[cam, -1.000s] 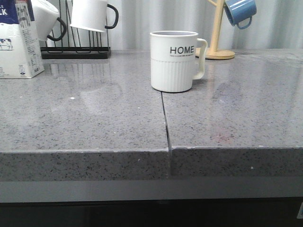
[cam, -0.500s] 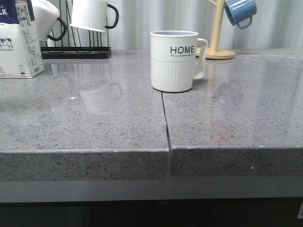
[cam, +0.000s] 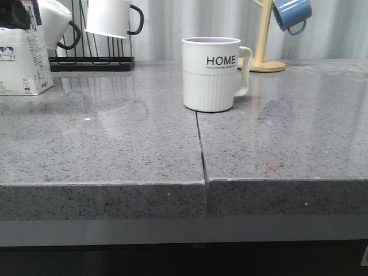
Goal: Place milk next to cup
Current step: 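Reach the left gripper to the milk carton and grasp it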
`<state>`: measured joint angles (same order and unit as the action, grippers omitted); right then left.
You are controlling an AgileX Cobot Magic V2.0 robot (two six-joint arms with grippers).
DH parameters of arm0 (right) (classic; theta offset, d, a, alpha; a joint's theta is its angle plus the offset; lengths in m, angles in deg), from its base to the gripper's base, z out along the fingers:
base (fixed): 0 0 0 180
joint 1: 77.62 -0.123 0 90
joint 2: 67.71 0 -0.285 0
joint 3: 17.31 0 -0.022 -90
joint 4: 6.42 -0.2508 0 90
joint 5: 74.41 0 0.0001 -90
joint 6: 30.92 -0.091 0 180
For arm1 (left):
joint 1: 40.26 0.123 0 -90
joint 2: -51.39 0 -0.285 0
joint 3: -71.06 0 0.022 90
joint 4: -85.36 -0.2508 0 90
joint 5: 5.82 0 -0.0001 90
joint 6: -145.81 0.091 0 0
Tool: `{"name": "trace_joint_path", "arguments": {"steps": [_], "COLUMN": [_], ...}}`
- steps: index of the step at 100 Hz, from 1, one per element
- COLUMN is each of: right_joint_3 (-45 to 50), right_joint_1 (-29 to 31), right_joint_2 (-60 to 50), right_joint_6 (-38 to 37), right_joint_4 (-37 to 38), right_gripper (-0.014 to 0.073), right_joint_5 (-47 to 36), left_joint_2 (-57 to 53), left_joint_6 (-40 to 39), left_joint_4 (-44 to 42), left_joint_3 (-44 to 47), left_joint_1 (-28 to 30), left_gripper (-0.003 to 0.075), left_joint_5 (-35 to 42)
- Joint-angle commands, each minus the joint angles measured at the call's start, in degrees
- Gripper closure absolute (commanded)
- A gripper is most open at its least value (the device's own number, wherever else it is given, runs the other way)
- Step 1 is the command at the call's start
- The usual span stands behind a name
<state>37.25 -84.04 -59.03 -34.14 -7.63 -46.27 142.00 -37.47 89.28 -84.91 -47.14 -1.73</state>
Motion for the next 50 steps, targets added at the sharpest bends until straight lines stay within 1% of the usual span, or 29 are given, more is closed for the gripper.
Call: {"name": "trace_joint_path", "arguments": {"steps": [1,22,50], "right_joint_3": [-1.29,-1.29,-1.29], "right_joint_1": [0.29,0.29,0.29], "right_joint_2": [0.77,0.77,0.77], "right_joint_6": [0.17,0.17,0.17], "right_joint_4": [0.51,0.51,0.51], "right_gripper": [0.0661,0.0661,0.0661], "right_joint_5": [-4.31,-4.31,-4.31], "left_joint_2": [-0.7,1.66,1.85], "left_joint_6": [-0.58,-0.58,-0.58], "left_joint_4": [0.95,0.59,0.41], "left_joint_3": [-2.04,-2.26,-2.26], "left_joint_1": [1.36,1.75,1.12], "left_gripper": [0.0084,0.0084,0.0084], "left_joint_5": [7.92,9.98,13.7]}}
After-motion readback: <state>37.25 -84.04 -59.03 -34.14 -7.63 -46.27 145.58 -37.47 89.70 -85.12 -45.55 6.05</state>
